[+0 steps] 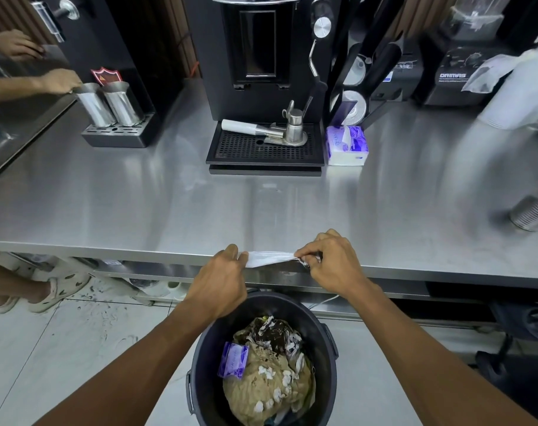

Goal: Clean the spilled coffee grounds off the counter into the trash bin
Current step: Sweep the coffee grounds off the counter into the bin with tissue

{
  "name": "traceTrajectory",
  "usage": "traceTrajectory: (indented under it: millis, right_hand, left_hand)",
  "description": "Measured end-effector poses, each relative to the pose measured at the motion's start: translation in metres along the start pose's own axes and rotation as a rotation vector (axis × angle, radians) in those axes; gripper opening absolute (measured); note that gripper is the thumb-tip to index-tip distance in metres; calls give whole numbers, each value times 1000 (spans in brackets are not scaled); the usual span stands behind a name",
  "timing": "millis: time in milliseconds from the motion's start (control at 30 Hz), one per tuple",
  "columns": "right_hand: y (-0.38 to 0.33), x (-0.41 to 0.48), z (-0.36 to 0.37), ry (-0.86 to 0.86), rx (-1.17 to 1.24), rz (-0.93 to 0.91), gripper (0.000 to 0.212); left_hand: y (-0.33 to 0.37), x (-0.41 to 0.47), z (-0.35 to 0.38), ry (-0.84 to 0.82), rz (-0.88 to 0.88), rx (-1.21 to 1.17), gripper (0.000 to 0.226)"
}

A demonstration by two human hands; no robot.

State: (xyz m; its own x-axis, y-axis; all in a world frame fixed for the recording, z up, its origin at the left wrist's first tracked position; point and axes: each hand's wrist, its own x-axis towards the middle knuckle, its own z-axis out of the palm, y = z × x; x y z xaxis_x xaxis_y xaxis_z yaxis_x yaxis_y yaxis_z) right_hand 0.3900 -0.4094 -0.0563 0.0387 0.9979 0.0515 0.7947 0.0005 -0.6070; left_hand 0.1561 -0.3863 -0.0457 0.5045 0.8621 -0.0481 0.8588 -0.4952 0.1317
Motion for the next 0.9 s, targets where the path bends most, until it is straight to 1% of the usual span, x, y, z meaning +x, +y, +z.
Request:
traceTrajectory:
  millis: [133,233,367,433,467,567,667,767,900]
  right_hand:
    - [-1,-5,1,6,-3,-4,22]
    - [-1,-7,1,4,-19,0,22]
    - [-4,-18,2,-74,-55,2,20]
    - [-6,-24,4,-65,-34,24,20]
    - [-8,-25,5,-43,3,55,20]
    - [-19,-31,12,35,214,205,20]
    - [-34,-40,24,47,365,310,20]
    - [-47,-51,37,60,465,344,22]
    - [-60,-62,52,109,529,335,25]
  left_hand:
    - [-3,-6,-1,26,52,-7,29]
    - [-7,-11,0,37,127,-11,23]
    - [-13,-19,1,35,150,-35,22]
    - [-11,-22,0,59,119,-106,22]
    - [-9,-24,-1,73,72,-169,22]
    - [0,-29,1,126,-64,-341,32]
    - [14,-36,6,134,-88,-470,38]
    - [30,-43,10,126,-133,-525,42]
    - [42,-52,20,118,-155,-599,37]
